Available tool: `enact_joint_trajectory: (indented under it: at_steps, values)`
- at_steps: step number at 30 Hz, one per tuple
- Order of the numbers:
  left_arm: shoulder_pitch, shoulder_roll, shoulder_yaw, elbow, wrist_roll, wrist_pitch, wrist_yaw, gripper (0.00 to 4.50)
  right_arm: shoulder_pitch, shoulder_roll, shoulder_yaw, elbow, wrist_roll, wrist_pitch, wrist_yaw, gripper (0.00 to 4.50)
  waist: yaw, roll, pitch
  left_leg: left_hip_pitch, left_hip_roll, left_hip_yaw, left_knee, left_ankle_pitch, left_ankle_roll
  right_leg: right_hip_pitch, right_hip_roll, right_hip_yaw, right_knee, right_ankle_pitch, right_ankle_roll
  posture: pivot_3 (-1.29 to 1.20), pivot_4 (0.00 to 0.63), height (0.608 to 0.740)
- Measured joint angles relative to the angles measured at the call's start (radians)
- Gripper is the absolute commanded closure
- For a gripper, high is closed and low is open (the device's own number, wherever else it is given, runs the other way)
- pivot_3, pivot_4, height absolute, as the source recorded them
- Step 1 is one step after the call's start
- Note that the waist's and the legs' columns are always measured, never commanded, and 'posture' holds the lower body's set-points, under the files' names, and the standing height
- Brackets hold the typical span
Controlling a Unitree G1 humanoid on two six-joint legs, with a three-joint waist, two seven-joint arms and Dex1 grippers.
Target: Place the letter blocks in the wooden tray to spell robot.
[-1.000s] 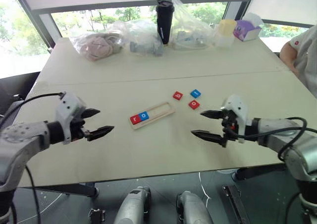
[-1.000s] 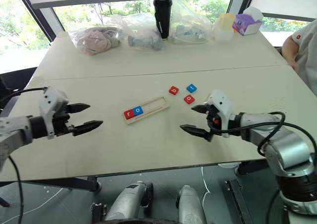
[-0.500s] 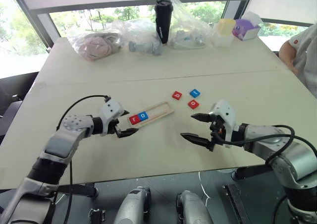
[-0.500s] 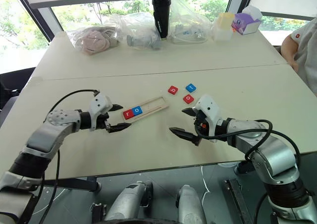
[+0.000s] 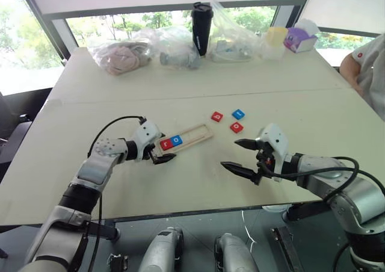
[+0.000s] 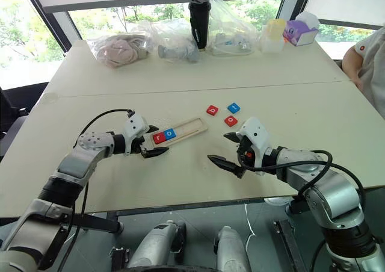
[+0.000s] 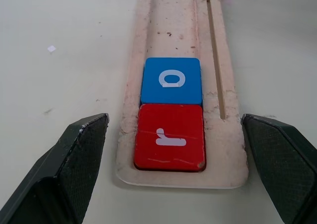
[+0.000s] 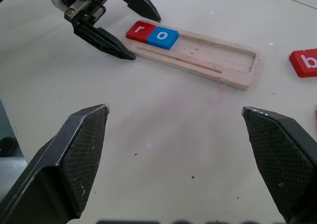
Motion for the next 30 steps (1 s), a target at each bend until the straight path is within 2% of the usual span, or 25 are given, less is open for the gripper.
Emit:
enact_joint_trajectory:
  at_steps: [1, 6, 15, 20, 23, 30]
  values:
    - [0.000, 0.000, 0.000, 0.000, 0.001, -0.001, -0.001, 0.00, 0.000, 0.000, 0.000, 0.000, -0.004, -0.004, -0.001, 0.06, 0.000, 0.000, 0.000, 0.000, 0.000, 0.000, 0.000, 0.000, 0.000, 0.000, 0.000, 0.000, 0.000, 0.000, 0.000, 0.00, 0.150, 0.740]
    - [0.005, 0.000, -0.001, -0.014, 0.001, 0.008, -0.026, 1.36, 0.000, 0.000, 0.000, 0.001, -0.016, -0.015, -0.006, 0.00, 0.000, 0.000, 0.000, 0.000, 0.000, 0.000, 0.000, 0.000, 0.000, -0.001, 0.000, 0.000, 0.000, 0.000, 0.000, 0.00, 0.150, 0.740]
    - [0.006, 0.009, 0.000, -0.019, 0.004, 0.009, -0.047, 1.35, 0.000, 0.001, 0.000, 0.005, -0.016, -0.015, -0.010, 0.00, -0.002, 0.000, 0.000, -0.001, 0.000, 0.000, 0.000, 0.000, 0.000, 0.000, 0.000, 0.000, 0.000, 0.000, 0.000, 0.00, 0.150, 0.740]
    - [-0.007, 0.111, -0.017, -0.008, -0.008, -0.110, -0.271, 1.35, -0.011, 0.000, -0.004, 0.038, -0.024, -0.016, -0.013, 0.00, -0.004, 0.000, 0.000, -0.004, 0.000, 0.000, -0.002, 0.000, 0.000, -0.003, 0.000, 0.000, 0.000, 0.000, 0.000, 0.00, 0.150, 0.740]
    - [-0.071, 0.159, -0.050, 0.054, 0.008, -0.226, -0.417, 1.35, -0.037, 0.001, -0.005, 0.068, -0.056, -0.037, -0.024, 0.00, 0.000, 0.000, 0.000, -0.005, 0.000, 0.000, -0.003, 0.000, 0.000, -0.008, 0.000, 0.000, 0.000, 0.000, 0.000, 0.00, 0.150, 0.740]
    - [-0.219, 0.103, -0.088, 0.299, 0.066, -0.413, -0.532, 1.35, -0.061, 0.040, -0.004, 0.082, -0.085, -0.059, -0.071, 0.00, 0.000, 0.000, 0.000, -0.012, 0.000, 0.000, 0.000, 0.002, 0.003, -0.009, 0.000, 0.000, 0.000, 0.002, 0.003, 0.00, 0.150, 0.740]
